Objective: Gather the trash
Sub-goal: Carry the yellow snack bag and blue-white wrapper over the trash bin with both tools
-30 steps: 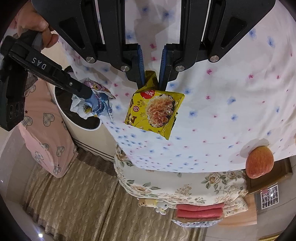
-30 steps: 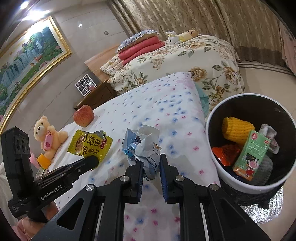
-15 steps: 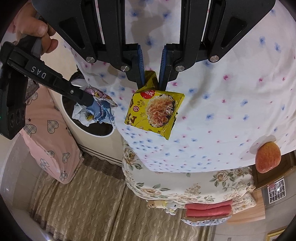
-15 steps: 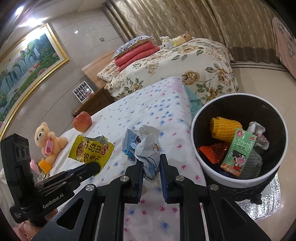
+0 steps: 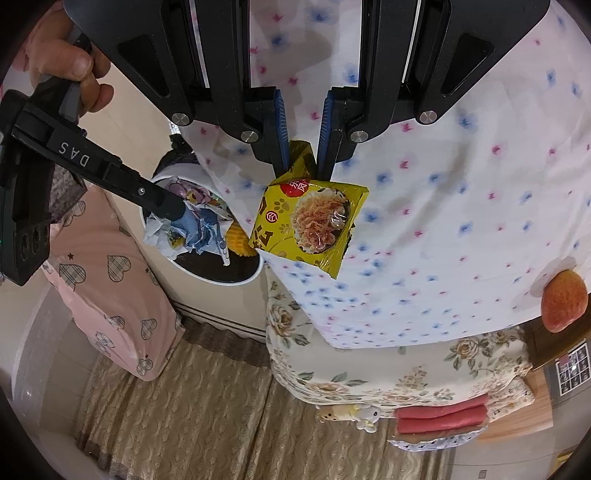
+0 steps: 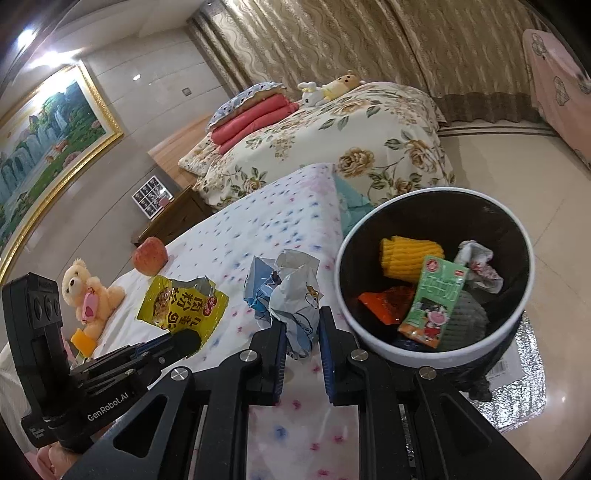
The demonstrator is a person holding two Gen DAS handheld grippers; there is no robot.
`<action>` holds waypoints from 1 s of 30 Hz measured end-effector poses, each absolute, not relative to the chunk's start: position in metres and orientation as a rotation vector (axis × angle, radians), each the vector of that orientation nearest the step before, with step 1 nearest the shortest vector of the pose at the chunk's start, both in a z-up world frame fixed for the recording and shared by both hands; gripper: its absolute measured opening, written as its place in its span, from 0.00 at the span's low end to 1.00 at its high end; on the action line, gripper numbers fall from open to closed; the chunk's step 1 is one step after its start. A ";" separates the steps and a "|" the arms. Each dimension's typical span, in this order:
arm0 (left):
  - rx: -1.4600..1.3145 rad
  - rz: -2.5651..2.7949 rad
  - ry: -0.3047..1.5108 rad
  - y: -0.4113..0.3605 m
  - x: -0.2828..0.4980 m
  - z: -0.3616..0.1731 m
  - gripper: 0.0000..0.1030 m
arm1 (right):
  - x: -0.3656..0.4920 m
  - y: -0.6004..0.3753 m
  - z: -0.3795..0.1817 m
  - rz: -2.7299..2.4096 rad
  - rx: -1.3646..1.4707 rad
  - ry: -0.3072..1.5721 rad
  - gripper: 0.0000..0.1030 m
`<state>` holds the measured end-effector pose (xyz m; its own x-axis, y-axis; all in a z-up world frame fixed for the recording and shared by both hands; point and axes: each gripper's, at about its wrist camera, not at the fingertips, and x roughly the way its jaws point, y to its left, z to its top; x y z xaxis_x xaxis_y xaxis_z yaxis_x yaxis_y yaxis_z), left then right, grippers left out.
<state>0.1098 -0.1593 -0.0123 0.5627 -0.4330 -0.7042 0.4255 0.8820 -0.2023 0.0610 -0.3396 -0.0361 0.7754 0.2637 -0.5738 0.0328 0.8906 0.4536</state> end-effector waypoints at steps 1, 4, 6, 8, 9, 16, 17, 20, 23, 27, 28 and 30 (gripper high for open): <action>-0.009 -0.508 0.831 -0.161 0.110 -0.012 0.13 | 0.060 -0.342 -0.036 0.124 0.466 0.674 0.16; -0.005 -0.519 0.832 -0.167 0.111 -0.011 0.13 | 0.057 -0.348 -0.035 0.109 0.472 0.669 0.16; -0.003 -0.527 0.833 -0.171 0.112 -0.011 0.13 | 0.057 -0.353 -0.035 0.101 0.475 0.668 0.16; -0.001 -0.535 0.835 -0.175 0.113 -0.010 0.13 | 0.056 -0.358 -0.036 0.096 0.482 0.668 0.16; 0.001 -0.539 0.835 -0.177 0.114 -0.010 0.13 | 0.055 -0.359 -0.036 0.094 0.485 0.667 0.16; 0.014 -0.558 0.834 -0.190 0.114 -0.007 0.13 | 0.051 -0.371 -0.037 0.072 0.498 0.659 0.16; 0.015 -0.560 0.834 -0.192 0.114 -0.007 0.13 | 0.051 -0.373 -0.037 0.069 0.500 0.658 0.16; 0.021 -0.562 0.835 -0.197 0.115 -0.007 0.13 | 0.048 -0.378 -0.038 0.059 0.507 0.651 0.16; 0.026 -0.567 0.839 -0.200 0.116 -0.008 0.13 | 0.047 -0.383 -0.040 0.050 0.513 0.653 0.16; 0.034 -0.577 0.838 -0.207 0.116 -0.008 0.13 | 0.046 -0.388 -0.042 0.039 0.520 0.656 0.16; 0.037 -0.580 0.837 -0.209 0.117 -0.007 0.13 | 0.046 -0.389 -0.042 0.037 0.520 0.656 0.16; 0.043 -0.585 0.836 -0.212 0.118 -0.007 0.13 | 0.046 -0.390 -0.042 0.035 0.523 0.655 0.16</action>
<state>0.1181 -0.2123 -0.0067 0.5232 -0.4722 -0.7095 0.5047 0.8425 -0.1885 0.0458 -0.3900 -0.0424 0.7970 0.1929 -0.5724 0.1300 0.8707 0.4744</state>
